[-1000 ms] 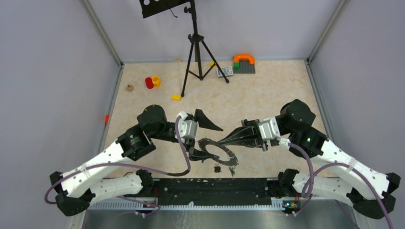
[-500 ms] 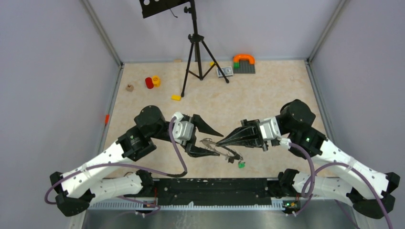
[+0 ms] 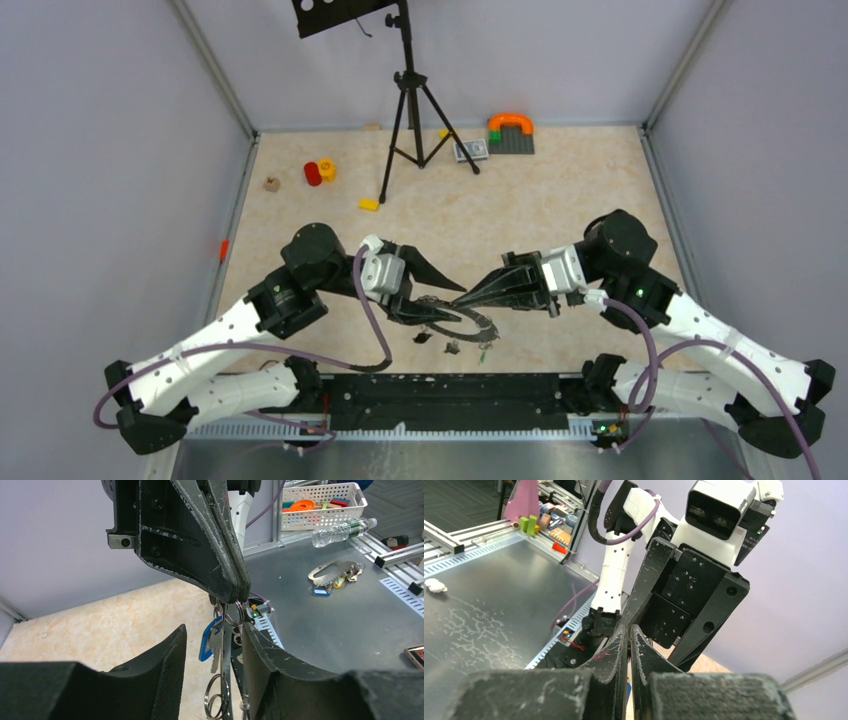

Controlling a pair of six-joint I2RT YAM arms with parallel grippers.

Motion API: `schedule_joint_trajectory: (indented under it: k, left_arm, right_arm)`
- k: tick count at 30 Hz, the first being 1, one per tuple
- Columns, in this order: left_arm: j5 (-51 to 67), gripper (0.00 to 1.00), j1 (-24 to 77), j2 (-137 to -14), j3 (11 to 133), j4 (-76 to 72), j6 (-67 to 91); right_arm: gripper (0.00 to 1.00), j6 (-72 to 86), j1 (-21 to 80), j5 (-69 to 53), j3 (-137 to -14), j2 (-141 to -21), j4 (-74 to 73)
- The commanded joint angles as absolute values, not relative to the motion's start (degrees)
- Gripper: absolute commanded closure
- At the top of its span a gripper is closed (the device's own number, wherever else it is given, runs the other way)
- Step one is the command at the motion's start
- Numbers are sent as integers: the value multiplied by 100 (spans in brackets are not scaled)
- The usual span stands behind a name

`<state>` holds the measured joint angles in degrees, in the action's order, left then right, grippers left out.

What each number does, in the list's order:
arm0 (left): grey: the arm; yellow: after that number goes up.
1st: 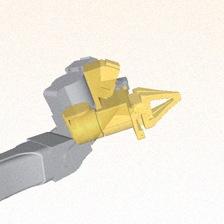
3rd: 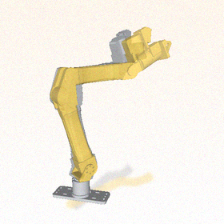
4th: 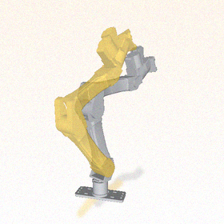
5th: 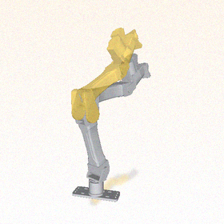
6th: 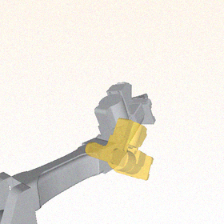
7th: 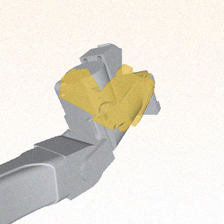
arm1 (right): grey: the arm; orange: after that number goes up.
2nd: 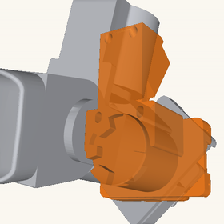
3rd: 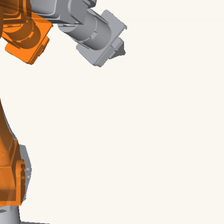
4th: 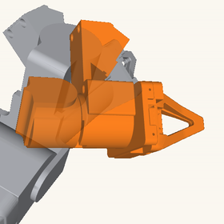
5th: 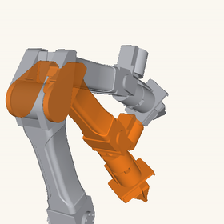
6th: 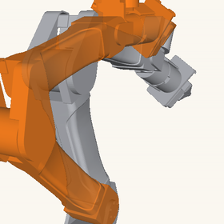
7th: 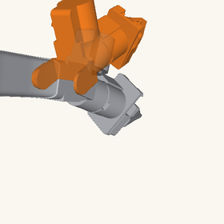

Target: Remove the keys from the keyring

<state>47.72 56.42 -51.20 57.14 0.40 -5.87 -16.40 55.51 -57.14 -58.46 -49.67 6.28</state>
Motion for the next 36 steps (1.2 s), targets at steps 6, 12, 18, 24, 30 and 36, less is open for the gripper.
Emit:
schedule_joint_trajectory:
  k: [6,12,18,24,30,36]
  left_arm:
    - [4974,77,5650,-4964,5625,-366,-493]
    - [4507,100,5646,-4864,5661,-135,-864]
    - [4110,100,5645,-4761,5828,537,-1325]
    - [3708,100,5651,-4735,6074,1133,-1724]
    - [3508,100,5643,-4695,6324,1903,-2732]
    - [3347,100,5648,-4485,6221,2365,-4150]
  right_arm:
    - [100,-1617,5614,-5817,-5829,-4941,1016]
    - [100,-1771,5612,-5650,-5879,-4813,625]
    - [73,-1837,5607,-5379,-5858,-4521,307]
    - [63,-1919,5608,-5106,-5836,-4277,19]
    - [64,-1878,5608,-4352,-5667,-4082,-222]
    - [64,-1039,5612,-3079,-5467,-4158,-46]
